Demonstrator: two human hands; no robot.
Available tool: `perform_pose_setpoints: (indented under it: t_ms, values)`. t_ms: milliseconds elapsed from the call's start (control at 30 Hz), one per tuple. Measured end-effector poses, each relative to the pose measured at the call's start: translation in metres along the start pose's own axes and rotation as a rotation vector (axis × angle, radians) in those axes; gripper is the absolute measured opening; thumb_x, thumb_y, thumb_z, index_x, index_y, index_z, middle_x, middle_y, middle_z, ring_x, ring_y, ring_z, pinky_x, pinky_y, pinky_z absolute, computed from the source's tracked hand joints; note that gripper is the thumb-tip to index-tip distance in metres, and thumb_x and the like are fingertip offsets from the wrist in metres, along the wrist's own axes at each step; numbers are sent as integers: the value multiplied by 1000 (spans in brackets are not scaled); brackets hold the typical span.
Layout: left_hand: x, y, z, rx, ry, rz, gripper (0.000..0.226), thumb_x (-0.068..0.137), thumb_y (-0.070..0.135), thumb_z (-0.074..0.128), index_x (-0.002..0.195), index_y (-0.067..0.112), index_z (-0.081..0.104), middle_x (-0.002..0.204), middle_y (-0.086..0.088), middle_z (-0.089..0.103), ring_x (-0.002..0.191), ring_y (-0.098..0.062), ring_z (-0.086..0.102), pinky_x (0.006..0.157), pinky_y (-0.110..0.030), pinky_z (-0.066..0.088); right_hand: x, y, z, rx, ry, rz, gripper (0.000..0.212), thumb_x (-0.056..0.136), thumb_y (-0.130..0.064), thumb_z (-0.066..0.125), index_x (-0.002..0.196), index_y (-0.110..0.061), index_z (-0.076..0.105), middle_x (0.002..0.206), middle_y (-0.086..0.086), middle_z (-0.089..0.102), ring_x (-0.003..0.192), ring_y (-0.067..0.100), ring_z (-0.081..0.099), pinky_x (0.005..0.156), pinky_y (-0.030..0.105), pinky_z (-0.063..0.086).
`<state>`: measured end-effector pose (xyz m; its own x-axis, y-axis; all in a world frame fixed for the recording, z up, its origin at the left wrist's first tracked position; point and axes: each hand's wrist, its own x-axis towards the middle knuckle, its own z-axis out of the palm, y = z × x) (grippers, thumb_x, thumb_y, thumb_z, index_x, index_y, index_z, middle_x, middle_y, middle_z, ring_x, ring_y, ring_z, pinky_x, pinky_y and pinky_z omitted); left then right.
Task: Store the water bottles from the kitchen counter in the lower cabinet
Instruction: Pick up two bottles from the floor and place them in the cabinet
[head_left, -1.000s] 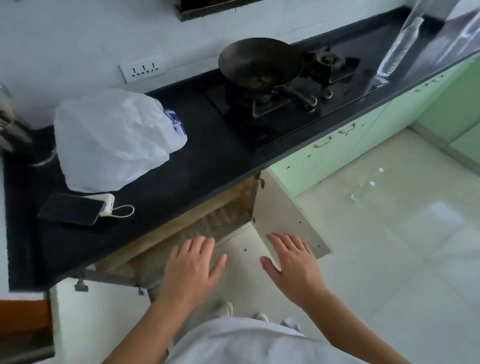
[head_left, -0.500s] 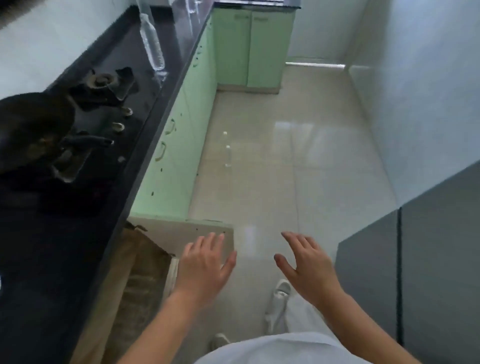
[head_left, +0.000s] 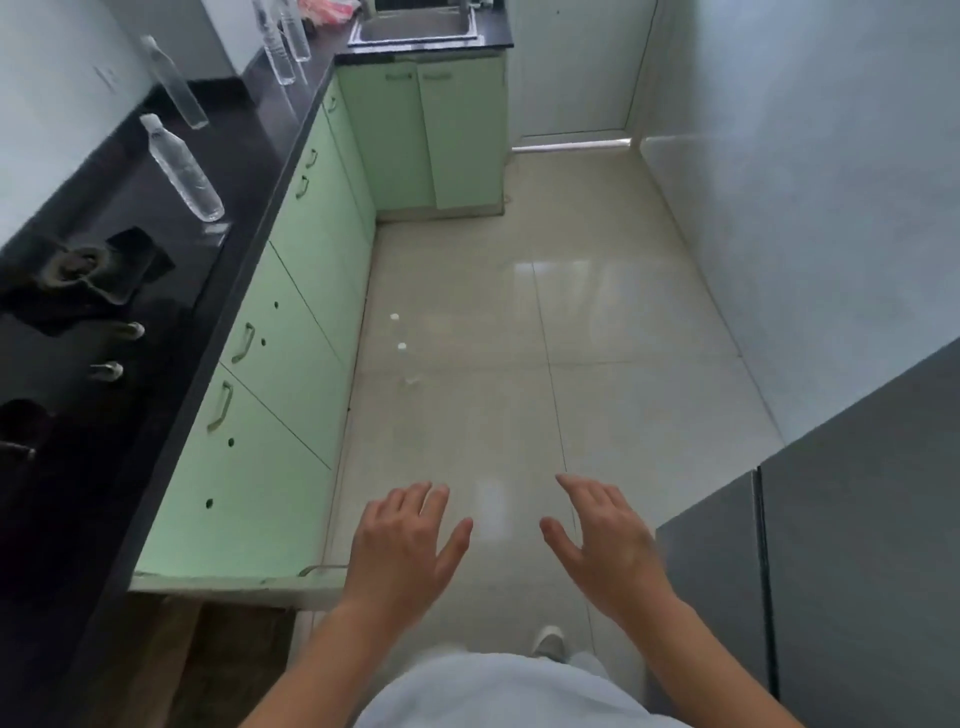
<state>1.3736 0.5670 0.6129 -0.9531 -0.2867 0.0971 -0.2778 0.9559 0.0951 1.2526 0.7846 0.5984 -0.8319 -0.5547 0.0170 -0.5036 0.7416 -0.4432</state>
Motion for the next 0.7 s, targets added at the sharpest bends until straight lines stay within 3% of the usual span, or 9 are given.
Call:
perform_pose_setpoints:
  t_ms: [200,367,700]
  values:
    - [50,-26,1,17,-31,-139,57,97,56,38,118,14,70,115,-5,72,99,-26,68,77,-39,52,99,-11,4,-5,-73,-173,63,92,-55,44,138,-15,57,129,-2,66,121,20,58,97,35,51]
    - [123,-52,24,25,-48,-161,55,98,55,39,119,14,69,114,-4,72,97,-25,67,77,-39,51,184,0,16,-57,-37,-252,57,92,-52,49,133,-14,61,122,-4,68,112,20,61,91,34,53]
    - [353,-50,52,-32,-46,101,50,94,53,46,112,14,72,107,-5,73,89,-27,69,74,-39,52,319,72,-19,-131,58,3,57,91,-52,48,128,-13,65,117,-3,70,106,19,64,88,34,55]
